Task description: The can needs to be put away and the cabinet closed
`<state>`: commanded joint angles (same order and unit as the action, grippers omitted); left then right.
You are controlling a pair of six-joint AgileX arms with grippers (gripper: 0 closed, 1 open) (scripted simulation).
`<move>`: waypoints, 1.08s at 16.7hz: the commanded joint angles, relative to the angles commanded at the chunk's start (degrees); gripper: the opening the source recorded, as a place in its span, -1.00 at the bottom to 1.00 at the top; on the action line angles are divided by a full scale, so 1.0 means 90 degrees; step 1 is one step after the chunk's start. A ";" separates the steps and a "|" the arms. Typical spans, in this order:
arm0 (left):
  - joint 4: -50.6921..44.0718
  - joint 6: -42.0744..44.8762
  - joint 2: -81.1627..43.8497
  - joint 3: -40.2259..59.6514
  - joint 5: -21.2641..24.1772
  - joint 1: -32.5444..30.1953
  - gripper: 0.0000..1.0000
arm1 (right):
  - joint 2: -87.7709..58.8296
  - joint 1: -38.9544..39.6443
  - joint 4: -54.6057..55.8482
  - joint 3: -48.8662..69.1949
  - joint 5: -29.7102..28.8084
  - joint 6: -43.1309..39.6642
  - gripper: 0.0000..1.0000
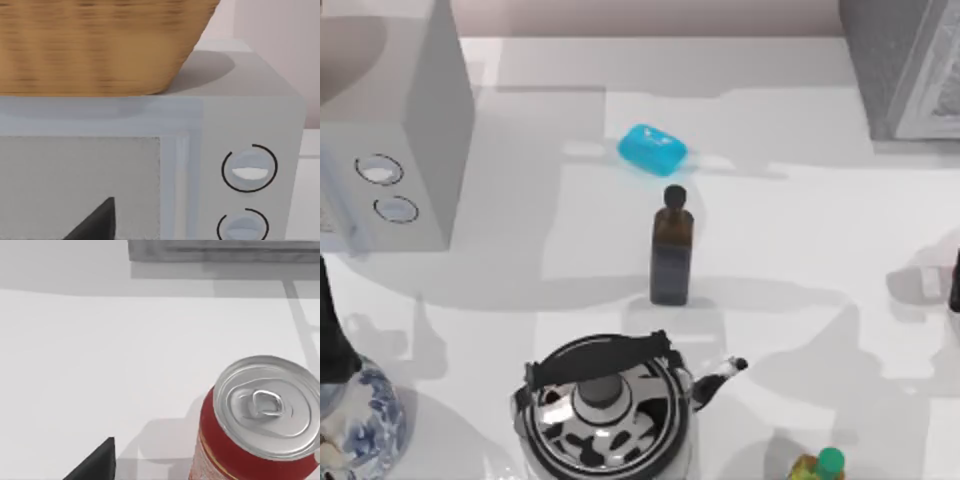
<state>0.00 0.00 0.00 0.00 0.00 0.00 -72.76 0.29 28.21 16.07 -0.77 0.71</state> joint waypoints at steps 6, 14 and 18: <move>0.0000 0.0000 0.0000 0.0000 0.0000 0.0000 1.00 | -0.0704 -0.0078 0.0066 0.0020 0.0042 0.0017 1.00; 0.0000 0.0000 0.0000 0.0000 0.0000 0.0000 1.00 | -0.1582 -0.0054 0.0481 0.0504 0.0010 0.0040 1.00; 0.0000 0.0000 0.0000 0.0000 0.0000 0.0000 1.00 | -0.2628 -0.0108 0.1182 0.0823 0.0046 0.0016 1.00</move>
<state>0.00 0.00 0.00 0.00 0.00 0.00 -96.41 -0.68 38.85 23.47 -0.36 0.85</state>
